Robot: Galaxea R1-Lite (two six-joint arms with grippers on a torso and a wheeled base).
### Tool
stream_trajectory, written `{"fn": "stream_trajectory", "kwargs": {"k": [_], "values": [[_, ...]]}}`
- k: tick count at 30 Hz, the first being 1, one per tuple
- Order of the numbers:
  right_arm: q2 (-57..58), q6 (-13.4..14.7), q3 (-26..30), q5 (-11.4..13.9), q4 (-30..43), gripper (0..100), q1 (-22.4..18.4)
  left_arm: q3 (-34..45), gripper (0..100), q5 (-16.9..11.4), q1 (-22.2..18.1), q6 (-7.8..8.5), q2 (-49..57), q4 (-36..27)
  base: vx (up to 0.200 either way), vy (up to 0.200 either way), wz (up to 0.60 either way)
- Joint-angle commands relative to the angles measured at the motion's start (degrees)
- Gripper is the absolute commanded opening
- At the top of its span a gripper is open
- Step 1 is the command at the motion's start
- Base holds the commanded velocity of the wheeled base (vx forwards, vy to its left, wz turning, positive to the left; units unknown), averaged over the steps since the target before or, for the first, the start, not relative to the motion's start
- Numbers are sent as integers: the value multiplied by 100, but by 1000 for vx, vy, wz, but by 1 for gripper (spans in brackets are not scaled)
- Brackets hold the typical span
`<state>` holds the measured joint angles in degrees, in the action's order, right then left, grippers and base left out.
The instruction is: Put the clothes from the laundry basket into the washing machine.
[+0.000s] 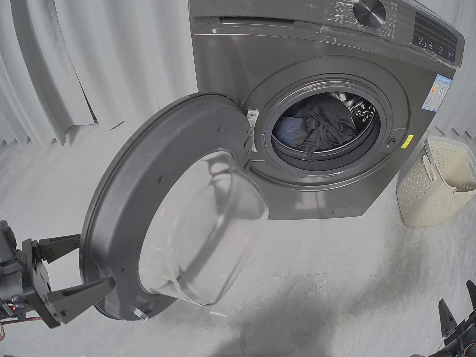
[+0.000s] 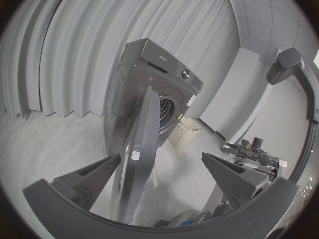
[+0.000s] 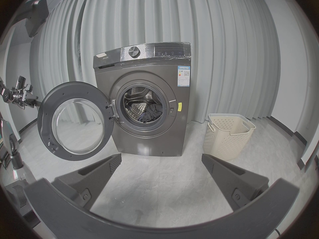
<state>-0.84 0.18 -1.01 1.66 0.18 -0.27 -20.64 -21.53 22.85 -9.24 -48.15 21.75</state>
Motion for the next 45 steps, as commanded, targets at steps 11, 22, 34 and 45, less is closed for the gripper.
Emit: {"fn": "stream_trajectory", "kwargs": {"k": [11,22,34,45], "values": [[23,-1,101,1,-1,100,0,-72,100,641,-421,-104,227,216,0,0,0],[23,-1,101,1,-1,100,0,201,100,703,-1063,353,-370,400,0,0,0],[23,-1,101,1,-1,100,0,-133,100,1045,466,423,-1425,523,0,0,0],[23,-1,101,1,-1,100,0,-749,100,1582,1266,282,-2972,1912,0,0,0]]}}
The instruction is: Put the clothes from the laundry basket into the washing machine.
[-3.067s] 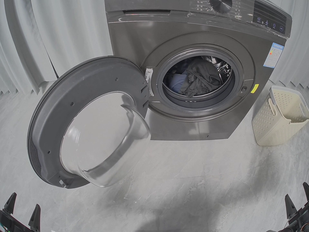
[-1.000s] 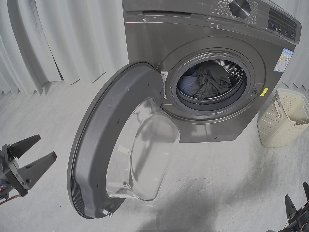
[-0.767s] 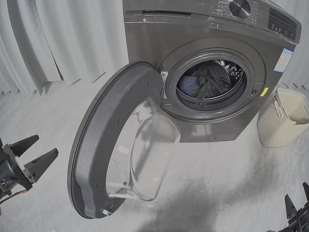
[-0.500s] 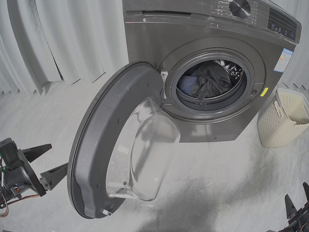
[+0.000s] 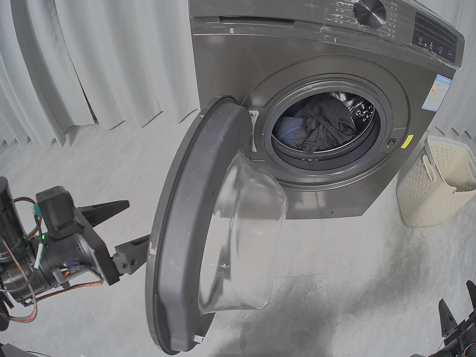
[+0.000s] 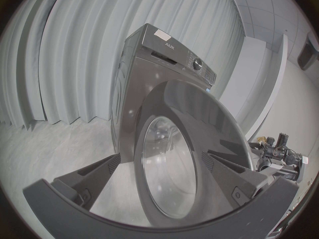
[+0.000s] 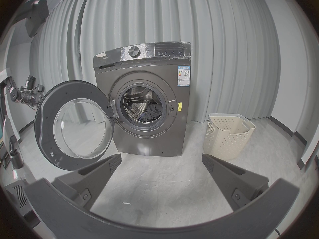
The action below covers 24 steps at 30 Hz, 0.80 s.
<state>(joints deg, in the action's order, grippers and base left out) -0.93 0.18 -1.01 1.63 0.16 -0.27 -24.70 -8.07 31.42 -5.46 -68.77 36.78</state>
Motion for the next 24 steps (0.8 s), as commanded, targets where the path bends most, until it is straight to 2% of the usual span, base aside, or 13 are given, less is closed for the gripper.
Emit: {"fn": "stream_trajectory", "kwargs": {"k": [1,5,8,24], "values": [[31,-1,101,4,2,100,0,-369,100,253,427,-104,-946,435,0,0,0],[31,-1,101,4,2,100,0,-817,100,719,734,-377,-1526,857,0,0,0],[31,-1,101,4,2,100,0,-1072,100,939,831,-517,-1824,1112,0,0,0],[31,-1,101,4,2,100,0,-2250,100,1062,937,-561,-2853,1367,0,0,0]]}}
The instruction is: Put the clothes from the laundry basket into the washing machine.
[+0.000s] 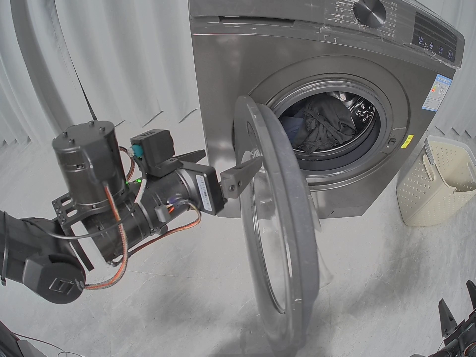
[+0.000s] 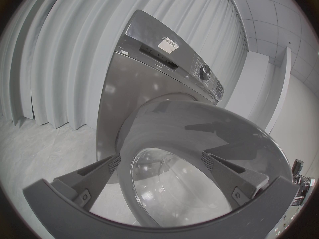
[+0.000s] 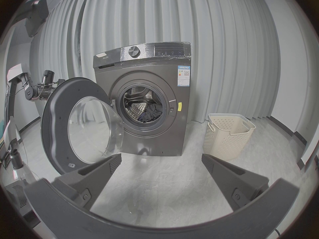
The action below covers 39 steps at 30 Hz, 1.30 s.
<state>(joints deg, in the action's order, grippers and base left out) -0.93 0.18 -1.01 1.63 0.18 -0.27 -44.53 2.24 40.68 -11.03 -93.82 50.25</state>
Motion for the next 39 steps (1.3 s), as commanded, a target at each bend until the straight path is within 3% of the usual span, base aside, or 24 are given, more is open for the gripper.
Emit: {"fn": "stream_trajectory", "kwargs": {"k": [1,8,20,27,34,39], "values": [[31,-1,101,4,-1,100,0,-337,100,39,19,-13,-400,29,0,0,0],[31,-1,101,4,-1,100,0,-987,100,198,63,-241,-849,29,0,0,0],[31,-1,101,4,-1,100,0,-2367,100,549,-16,-285,-1982,46,0,0,0],[31,-1,101,4,-1,100,0,-3281,100,1024,-16,-575,-2545,64,0,0,0],[31,-1,101,4,-1,100,0,-3184,100,1094,-25,-646,-2501,2,0,0,0],[31,-1,101,4,-1,100,0,-1497,100,997,45,-646,-1200,55,0,0,0]]}}
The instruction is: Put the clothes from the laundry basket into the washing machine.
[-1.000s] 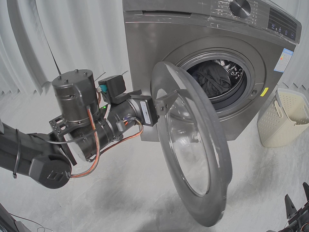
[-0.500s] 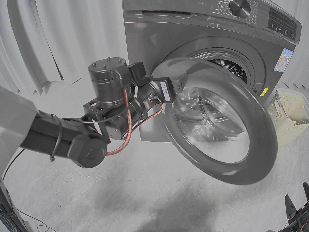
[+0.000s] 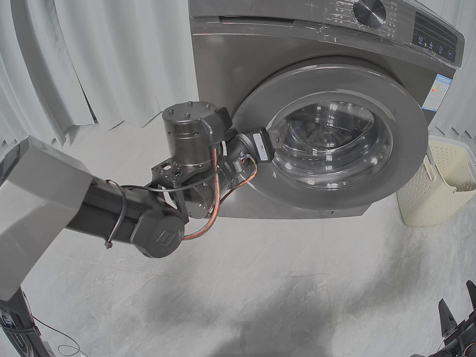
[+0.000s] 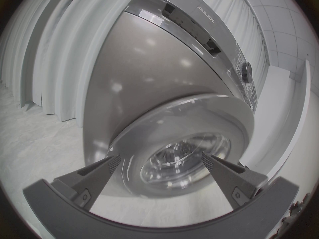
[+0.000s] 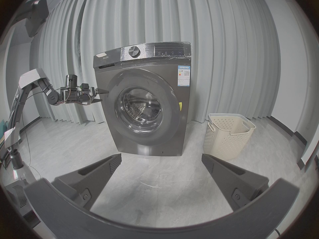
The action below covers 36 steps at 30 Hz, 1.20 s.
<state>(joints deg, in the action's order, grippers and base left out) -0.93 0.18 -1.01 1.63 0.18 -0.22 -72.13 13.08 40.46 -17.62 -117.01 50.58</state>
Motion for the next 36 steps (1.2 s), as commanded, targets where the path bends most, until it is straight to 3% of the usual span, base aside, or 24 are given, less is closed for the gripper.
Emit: {"fn": "stream_trajectory", "kwargs": {"k": [1,2,3,6,8,11,13,14,19,24,36], "values": [[31,-1,101,4,-1,100,-4,1685,100,-113,76,39,1514,22,0,0,0],[31,-1,101,4,-1,100,-4,1685,100,-113,76,39,1514,22,0,0,0],[31,-1,101,4,-1,100,-4,2520,100,-227,120,83,2287,5,0,0,0],[31,-1,101,4,-1,100,-4,3785,100,-359,261,232,3544,-57,0,0,0],[31,-1,101,4,-1,100,-4,4480,100,-359,261,426,4300,-154,0,0,0],[31,-1,101,4,-1,100,-4,5341,100,-359,181,847,5399,-479,0,0,0],[31,-1,101,4,-1,100,-4,5561,100,-359,120,953,5715,-611,0,0,0],[31,-1,101,4,-1,100,-4,5860,100,-376,-205,1067,6234,-813,0,0,0],[31,-1,101,4,-1,100,-4,6457,100,-456,-979,1199,7192,-1191,0,0,0],[31,-1,101,4,-1,100,-4,7073,100,-789,-1822,1269,8308,-1718,0,0,0],[31,-1,101,4,-1,100,-4,7213,100,-965,-3035,1296,10092,-2931,0,0,0]]}}
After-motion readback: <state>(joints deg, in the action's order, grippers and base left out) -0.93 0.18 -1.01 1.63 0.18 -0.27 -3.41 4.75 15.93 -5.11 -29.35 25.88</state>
